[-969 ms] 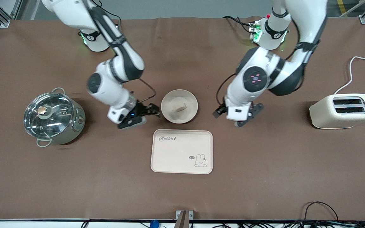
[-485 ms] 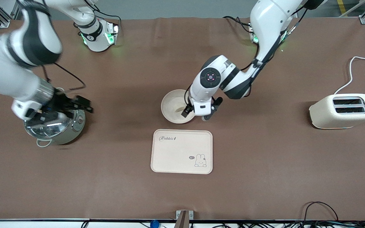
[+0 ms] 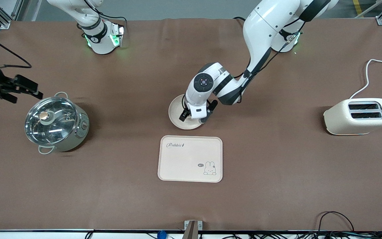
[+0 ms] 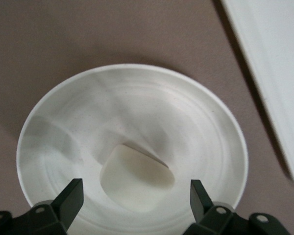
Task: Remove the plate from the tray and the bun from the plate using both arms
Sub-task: 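Grasp the bun with the left gripper while the right gripper retracts, then carry the bun toward the toaster and lower it onto the table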
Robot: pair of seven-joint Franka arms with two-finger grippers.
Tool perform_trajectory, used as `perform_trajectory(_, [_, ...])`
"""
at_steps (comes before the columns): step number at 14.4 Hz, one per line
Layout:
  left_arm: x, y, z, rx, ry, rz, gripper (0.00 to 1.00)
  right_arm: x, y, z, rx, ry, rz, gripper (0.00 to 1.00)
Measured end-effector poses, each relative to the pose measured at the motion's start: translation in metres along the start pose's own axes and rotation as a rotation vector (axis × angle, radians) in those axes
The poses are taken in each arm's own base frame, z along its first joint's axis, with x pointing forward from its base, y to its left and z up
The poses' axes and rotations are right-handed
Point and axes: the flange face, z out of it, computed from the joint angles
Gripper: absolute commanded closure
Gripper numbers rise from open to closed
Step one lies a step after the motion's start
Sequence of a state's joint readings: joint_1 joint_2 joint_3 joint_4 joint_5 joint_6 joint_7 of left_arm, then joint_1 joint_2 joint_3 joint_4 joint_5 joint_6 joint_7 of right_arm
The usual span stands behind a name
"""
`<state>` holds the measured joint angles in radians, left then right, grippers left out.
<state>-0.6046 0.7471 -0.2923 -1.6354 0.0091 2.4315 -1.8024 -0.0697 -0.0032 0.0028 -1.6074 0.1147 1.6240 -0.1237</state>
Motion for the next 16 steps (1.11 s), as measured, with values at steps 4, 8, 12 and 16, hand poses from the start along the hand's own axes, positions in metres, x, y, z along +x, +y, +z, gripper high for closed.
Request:
perform_trajectory(4, [-0.007,-0.005,0.019,0.012,0.007,0.005,0.25,-0.014,0.011,-0.013,-0.076,-0.025,0.007,0.00])
perform_trajectory(8, [-0.007,-0.004,0.024,0.006,0.005,0.004,0.51,-0.028,0.018,-0.025,-0.135,-0.050,0.015,0.00])
perform_trajectory(12, [-0.003,0.005,0.013,-0.016,0.013,0.006,0.52,-0.029,0.016,-0.025,-0.143,-0.061,0.010,0.00])
perform_trajectory(16, [0.045,0.033,-0.061,-0.043,0.064,-0.046,0.49,-0.028,0.005,-0.024,-0.143,-0.066,-0.009,0.00])
